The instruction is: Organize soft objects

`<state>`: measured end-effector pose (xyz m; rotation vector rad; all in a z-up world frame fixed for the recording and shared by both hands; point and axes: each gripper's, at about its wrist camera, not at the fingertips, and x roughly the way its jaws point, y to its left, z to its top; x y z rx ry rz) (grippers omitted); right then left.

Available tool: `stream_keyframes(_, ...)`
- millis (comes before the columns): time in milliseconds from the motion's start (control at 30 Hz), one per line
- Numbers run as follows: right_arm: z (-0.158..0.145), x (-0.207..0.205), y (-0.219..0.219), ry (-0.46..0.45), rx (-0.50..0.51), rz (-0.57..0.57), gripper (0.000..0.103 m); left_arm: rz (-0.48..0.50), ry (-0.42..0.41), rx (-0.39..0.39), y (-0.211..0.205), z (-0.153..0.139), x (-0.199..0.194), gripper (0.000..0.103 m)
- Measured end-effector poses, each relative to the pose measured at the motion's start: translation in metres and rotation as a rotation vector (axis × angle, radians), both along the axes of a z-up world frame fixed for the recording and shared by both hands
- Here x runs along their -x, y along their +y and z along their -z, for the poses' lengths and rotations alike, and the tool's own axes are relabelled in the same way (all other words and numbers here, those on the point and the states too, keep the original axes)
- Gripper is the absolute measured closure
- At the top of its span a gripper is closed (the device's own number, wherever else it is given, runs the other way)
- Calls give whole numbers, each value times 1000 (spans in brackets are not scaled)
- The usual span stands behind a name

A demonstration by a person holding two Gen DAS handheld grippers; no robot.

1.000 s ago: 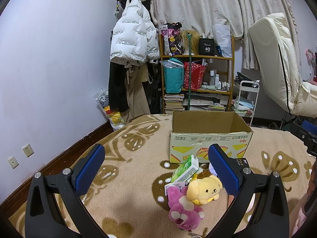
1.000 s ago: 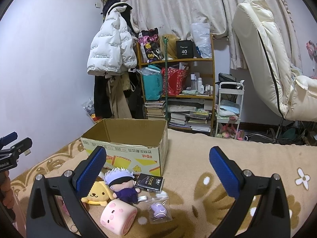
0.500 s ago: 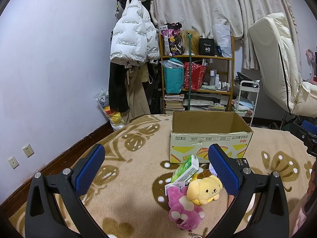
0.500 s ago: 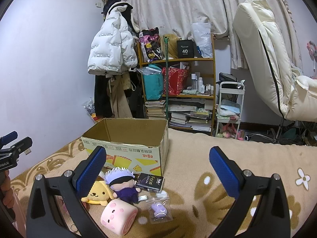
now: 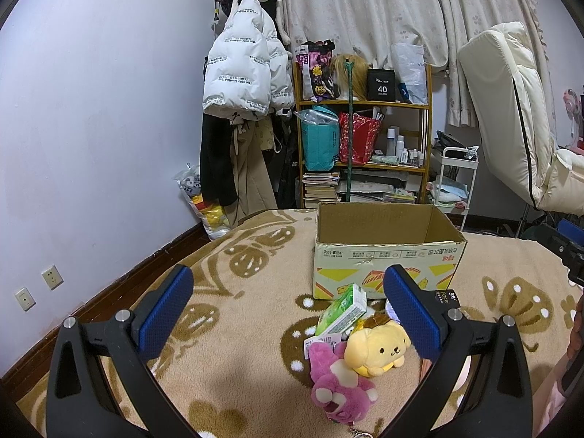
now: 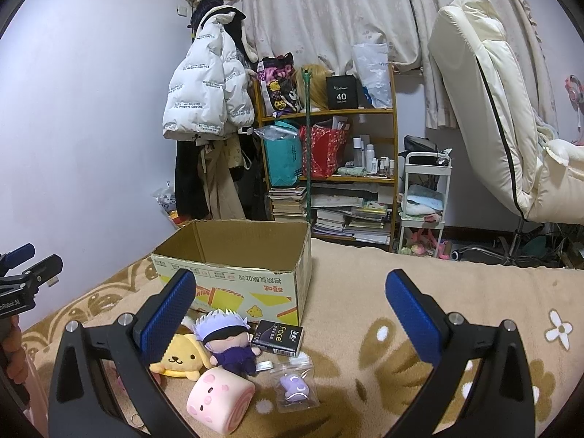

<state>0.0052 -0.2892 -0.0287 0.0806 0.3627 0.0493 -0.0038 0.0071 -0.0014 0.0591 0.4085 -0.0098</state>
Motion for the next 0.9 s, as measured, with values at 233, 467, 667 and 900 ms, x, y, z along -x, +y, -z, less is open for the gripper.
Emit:
stream_keyframes(233,-1,0,0,0,-2,-1,0,0,2,-1,0,1,0,1)
stream_keyframes(467,1,1,-1,-2,-4,-1,0,-8,19,-2,2,6,-4,1)
stream_keyframes(667,2,-1,-1,9,-4,-4,0,-35,101,-2,6,12,-18,1)
stream_keyframes(900,5,-17,14,84,21,-20,0,-54,204,26,12,24,-37,1)
